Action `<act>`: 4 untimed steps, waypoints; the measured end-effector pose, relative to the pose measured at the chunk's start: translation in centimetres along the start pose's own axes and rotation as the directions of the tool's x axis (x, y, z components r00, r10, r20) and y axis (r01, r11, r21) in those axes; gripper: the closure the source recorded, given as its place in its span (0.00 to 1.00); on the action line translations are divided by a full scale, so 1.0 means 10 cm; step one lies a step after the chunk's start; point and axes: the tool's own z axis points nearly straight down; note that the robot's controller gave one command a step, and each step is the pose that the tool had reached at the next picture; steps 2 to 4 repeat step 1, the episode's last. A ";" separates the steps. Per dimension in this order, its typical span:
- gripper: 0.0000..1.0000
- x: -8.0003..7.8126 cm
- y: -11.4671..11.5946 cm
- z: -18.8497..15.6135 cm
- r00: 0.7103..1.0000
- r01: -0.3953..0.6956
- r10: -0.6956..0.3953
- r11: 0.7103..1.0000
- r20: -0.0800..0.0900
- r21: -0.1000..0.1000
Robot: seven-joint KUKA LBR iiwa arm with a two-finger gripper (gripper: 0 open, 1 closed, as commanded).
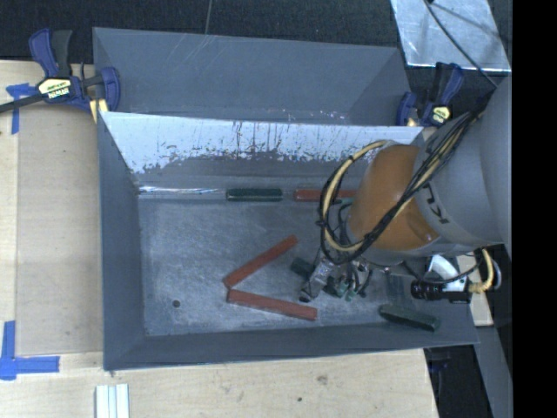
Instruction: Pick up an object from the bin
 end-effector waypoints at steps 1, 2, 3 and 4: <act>1.00 0.01 -0.01 -0.17 1.000 0.000 0.000 1.000 -0.004 0.002; 1.00 0.01 -0.01 -0.17 1.000 0.000 0.000 1.000 -0.004 0.002; 1.00 0.01 -0.01 -0.17 1.000 0.000 0.000 1.000 -0.004 0.002; 1.00 0.01 -0.01 -0.17 1.000 0.000 0.000 1.000 -0.004 0.002</act>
Offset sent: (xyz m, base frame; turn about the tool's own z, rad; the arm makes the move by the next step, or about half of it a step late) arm -0.0001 -0.0002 0.0251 0.0000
